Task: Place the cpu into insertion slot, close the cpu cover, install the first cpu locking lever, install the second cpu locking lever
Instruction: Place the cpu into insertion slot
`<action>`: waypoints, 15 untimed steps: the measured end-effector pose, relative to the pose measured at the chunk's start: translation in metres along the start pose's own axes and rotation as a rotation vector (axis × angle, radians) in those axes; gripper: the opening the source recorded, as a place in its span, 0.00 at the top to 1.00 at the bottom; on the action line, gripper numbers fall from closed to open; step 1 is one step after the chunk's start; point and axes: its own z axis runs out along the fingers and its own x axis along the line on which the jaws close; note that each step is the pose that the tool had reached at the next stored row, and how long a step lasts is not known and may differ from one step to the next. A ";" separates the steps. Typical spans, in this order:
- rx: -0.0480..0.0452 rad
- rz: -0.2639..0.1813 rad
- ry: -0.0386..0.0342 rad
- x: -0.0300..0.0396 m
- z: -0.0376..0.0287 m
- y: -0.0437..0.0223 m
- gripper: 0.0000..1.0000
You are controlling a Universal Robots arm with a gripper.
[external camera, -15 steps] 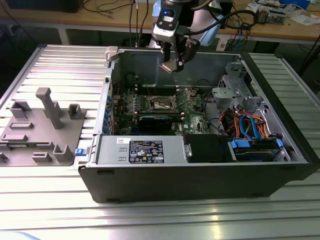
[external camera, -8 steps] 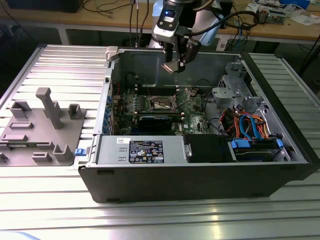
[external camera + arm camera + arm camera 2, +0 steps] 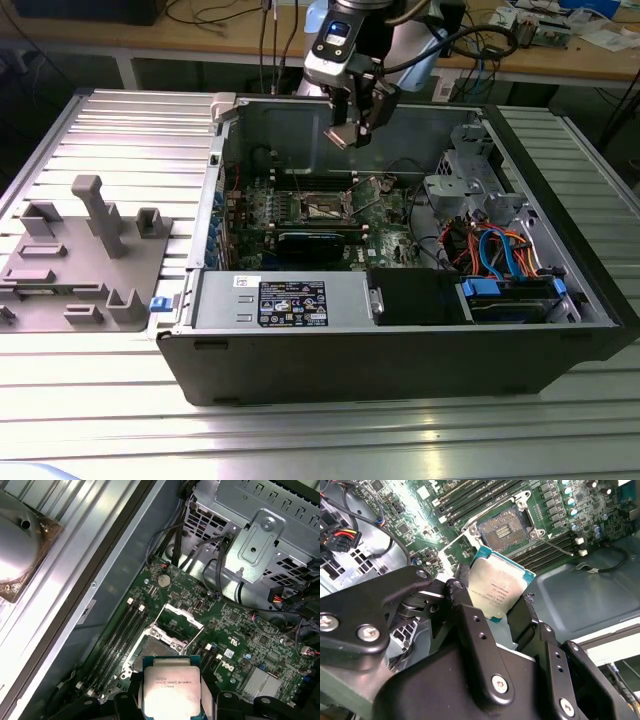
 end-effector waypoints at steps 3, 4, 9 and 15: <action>0.0010 0.000 0.0007 0.0000 0.0027 -0.0001 0.46; 0.0019 0.009 0.0006 -0.0001 0.0038 -0.0002 0.46; 0.0023 0.076 -0.0029 -0.0001 0.0058 -0.0003 0.46; 0.0027 0.175 -0.0081 -0.0003 0.0118 -0.0005 0.46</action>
